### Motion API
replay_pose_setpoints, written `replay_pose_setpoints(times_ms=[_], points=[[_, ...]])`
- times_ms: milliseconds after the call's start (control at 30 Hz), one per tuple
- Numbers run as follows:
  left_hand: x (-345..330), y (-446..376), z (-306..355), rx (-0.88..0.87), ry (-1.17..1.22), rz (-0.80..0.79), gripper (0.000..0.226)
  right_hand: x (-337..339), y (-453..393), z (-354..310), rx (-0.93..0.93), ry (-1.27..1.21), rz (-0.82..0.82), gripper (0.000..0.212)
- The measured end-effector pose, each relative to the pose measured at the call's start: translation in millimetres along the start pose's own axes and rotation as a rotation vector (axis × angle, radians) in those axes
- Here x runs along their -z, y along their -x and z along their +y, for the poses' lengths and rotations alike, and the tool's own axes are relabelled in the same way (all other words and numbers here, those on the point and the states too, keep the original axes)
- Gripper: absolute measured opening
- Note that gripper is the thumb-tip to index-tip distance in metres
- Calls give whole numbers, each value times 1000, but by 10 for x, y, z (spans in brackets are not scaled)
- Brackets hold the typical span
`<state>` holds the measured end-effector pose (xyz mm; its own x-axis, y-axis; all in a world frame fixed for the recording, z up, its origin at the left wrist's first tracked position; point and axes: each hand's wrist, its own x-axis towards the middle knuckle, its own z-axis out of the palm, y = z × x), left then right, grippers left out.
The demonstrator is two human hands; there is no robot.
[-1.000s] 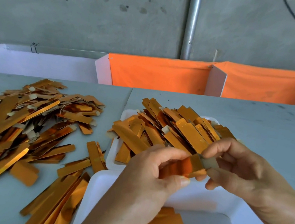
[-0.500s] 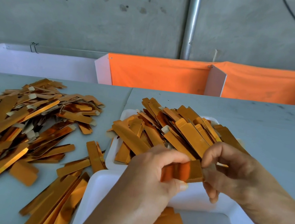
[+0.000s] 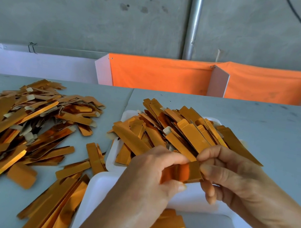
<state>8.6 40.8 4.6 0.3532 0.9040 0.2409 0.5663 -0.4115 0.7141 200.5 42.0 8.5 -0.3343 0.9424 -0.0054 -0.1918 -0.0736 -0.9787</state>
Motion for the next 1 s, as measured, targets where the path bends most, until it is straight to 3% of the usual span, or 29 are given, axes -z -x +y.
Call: replay_pose_setpoints(times_ms=[100, 267, 533, 1000], points=[[0, -2, 4, -1, -18, -8, 38, -12, -8, -7, -18, 46, 22, 18], [2, 4, 12, -9, -23, -13, 38, -32, 5, -27, -16, 105, 39, 11], [-2, 12, 9, -14, -82, -19, 34, -50, -23, 10, -68, 281, 108, 11], [30, 2, -27, 16, -16, -51, 34, -41, -12, 19, -61, 138, 78, 18]])
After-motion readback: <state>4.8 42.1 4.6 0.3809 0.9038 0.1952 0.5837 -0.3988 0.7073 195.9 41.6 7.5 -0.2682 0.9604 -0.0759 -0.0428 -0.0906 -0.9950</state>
